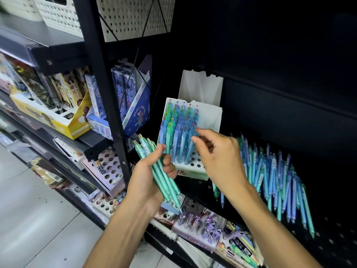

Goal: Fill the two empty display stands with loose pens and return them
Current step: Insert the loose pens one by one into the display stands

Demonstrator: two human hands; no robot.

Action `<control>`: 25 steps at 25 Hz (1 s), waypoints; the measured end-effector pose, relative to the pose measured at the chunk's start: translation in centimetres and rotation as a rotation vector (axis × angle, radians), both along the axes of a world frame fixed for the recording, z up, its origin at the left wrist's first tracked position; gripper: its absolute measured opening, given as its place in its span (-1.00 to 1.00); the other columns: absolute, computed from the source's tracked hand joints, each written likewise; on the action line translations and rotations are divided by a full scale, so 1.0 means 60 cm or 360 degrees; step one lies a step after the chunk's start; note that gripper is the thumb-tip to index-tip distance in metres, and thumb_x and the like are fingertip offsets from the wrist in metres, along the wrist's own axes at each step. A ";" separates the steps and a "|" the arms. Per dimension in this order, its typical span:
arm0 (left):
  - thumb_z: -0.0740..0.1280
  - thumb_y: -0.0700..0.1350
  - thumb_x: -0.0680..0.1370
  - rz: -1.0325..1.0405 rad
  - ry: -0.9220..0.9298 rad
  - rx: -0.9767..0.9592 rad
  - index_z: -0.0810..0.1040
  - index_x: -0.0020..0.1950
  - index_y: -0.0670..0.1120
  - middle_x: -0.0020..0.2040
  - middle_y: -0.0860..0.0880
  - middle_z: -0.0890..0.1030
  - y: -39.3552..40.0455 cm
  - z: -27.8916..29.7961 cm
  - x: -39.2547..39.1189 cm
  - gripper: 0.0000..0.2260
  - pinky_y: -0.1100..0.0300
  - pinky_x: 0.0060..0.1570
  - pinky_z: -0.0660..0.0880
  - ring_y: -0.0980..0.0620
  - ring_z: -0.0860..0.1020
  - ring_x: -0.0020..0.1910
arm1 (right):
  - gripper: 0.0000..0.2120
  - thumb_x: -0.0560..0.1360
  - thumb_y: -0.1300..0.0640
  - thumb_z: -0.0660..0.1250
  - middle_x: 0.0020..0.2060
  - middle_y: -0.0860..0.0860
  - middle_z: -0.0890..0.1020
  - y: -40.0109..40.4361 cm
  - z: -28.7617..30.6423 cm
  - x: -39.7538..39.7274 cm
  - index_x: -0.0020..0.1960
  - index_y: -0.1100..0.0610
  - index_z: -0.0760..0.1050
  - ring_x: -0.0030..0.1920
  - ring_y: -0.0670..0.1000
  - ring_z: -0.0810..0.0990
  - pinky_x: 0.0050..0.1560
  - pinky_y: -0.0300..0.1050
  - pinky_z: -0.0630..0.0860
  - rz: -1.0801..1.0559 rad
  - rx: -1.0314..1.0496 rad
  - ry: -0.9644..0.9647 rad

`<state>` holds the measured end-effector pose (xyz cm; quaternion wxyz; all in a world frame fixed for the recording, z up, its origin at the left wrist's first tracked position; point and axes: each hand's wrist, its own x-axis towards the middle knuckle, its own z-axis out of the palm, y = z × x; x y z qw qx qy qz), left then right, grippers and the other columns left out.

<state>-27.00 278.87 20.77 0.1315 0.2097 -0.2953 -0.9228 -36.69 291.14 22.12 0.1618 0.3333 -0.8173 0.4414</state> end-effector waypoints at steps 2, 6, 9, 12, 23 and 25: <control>0.26 -0.13 0.62 -0.0012 0.0033 -0.0020 0.49 -0.02 -0.11 -0.37 0.01 0.39 0.006 0.003 -0.002 -0.92 0.30 -0.44 0.32 0.12 0.31 -0.47 | -0.82 0.53 0.12 0.44 -0.28 0.00 0.70 -0.003 -0.004 0.004 0.07 0.18 0.68 -0.32 -0.04 0.65 -0.22 -0.01 0.62 -0.0068 -0.0069 -0.0095; 0.28 -0.18 0.57 -0.0042 0.0078 -0.0056 0.53 0.07 -0.14 -0.34 -0.01 0.45 0.016 0.007 -0.004 -0.89 0.27 -0.41 0.42 0.10 0.39 -0.45 | -0.83 0.49 0.09 0.49 -0.37 -0.07 0.64 -0.004 -0.010 0.012 -0.18 0.16 0.60 -0.36 -0.07 0.61 -0.28 0.00 0.58 -0.0138 -0.0082 -0.0169; 0.30 -0.18 0.52 -0.0071 0.0134 -0.0055 0.54 0.12 -0.12 -0.30 -0.02 0.48 0.021 0.009 -0.001 -0.81 0.24 -0.34 0.47 0.08 0.44 -0.41 | -0.80 0.52 0.05 0.44 -0.37 -0.11 0.58 0.008 0.004 0.039 -0.20 0.12 0.53 -0.38 -0.10 0.53 -0.35 -0.11 0.51 -0.0192 -0.0031 0.0051; 0.31 -0.05 0.55 -0.0074 0.0137 -0.0062 0.58 0.06 -0.11 -0.23 -0.06 0.55 0.030 0.017 0.003 -0.83 0.07 -0.16 0.61 -0.02 0.55 -0.25 | -0.82 0.52 -0.03 0.40 -0.35 -0.17 0.55 0.024 0.041 0.079 -0.18 0.04 0.54 -0.34 -0.12 0.53 -0.37 -0.32 0.43 0.0180 0.0201 -0.0137; 0.25 -0.17 0.61 -0.0060 0.0132 -0.0109 0.50 0.11 -0.13 -0.03 -0.16 0.66 0.062 0.030 0.007 -0.88 0.15 -0.29 0.60 -0.01 0.64 -0.22 | -0.92 0.54 0.00 0.40 -0.18 -0.13 0.68 0.039 0.057 0.105 -0.01 -0.02 0.63 -0.19 -0.16 0.62 0.00 -0.19 0.58 0.0102 0.0763 -0.0442; 0.23 -0.20 0.61 -0.0057 0.0162 -0.0122 0.51 0.13 -0.12 -0.02 -0.15 0.67 0.060 0.030 0.007 -0.86 0.16 -0.27 0.60 0.00 0.63 -0.19 | -0.92 0.54 0.00 0.40 -0.20 -0.13 0.65 0.038 0.059 0.111 0.01 -0.03 0.59 -0.22 -0.14 0.59 -0.05 -0.17 0.56 0.0106 0.0754 -0.0366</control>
